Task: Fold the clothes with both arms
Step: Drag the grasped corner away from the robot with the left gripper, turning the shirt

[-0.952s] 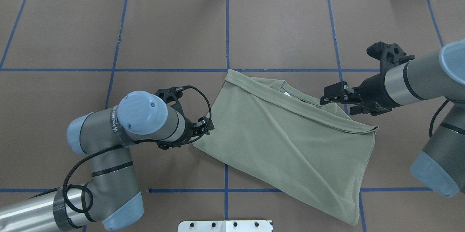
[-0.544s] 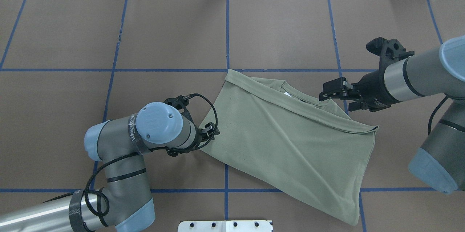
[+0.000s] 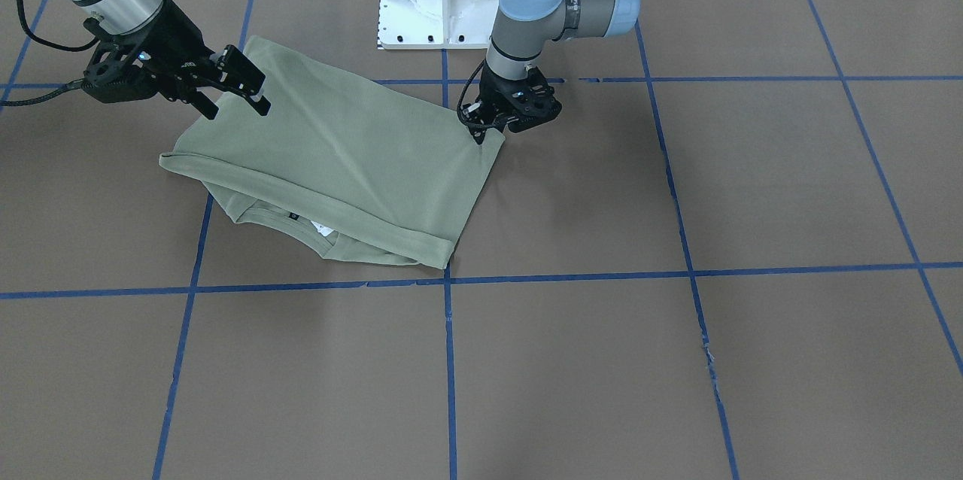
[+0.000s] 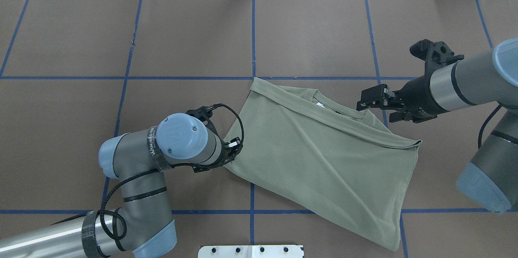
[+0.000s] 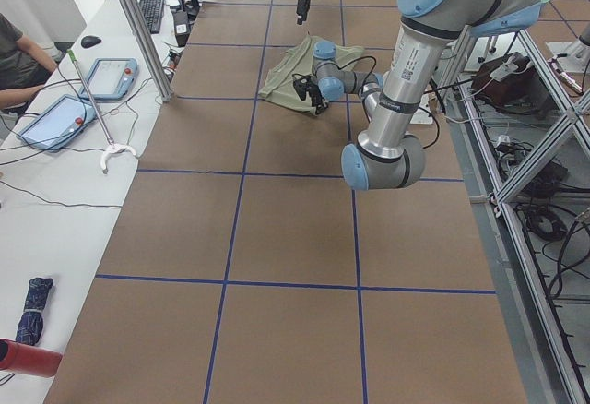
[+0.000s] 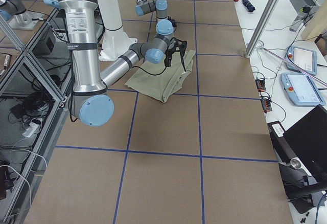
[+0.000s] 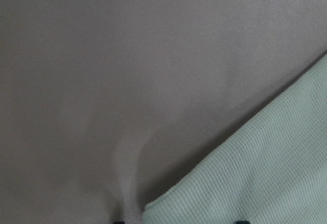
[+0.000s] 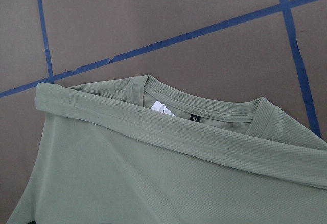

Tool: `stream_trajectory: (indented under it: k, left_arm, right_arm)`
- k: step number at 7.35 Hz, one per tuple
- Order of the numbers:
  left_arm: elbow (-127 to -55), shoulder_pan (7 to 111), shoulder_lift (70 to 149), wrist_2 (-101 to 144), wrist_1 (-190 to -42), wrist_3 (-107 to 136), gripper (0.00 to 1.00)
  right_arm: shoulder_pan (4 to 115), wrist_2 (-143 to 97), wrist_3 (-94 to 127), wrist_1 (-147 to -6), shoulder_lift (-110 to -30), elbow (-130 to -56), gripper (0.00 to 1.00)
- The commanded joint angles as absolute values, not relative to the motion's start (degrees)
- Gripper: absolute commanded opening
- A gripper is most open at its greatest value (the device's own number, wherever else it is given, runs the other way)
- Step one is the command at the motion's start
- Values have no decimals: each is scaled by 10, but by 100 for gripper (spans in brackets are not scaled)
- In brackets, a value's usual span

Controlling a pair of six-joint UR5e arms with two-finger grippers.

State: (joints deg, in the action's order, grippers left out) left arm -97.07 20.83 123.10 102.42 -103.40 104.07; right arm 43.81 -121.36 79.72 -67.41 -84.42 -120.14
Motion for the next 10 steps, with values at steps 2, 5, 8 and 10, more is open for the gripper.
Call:
stream_trajectory:
  k: [2, 5, 8, 10]
  left_arm:
    - [-979, 211, 1230, 1026, -1033, 1034, 0]
    - [-956, 291, 1226, 1022, -1025, 974, 0]
    - [-892, 378, 1259, 991, -1035, 843, 0]
    - [-755, 408, 1339, 963, -1117, 807, 0]
  right_arm:
    - [439, -1215, 797, -674, -847, -1201, 100]
    - [439, -1214, 797, -674, -846, -1201, 100]
    - [438, -1211, 797, -674, -844, -1201, 100]
    - [436, -1208, 798, -674, -844, -1201, 100]
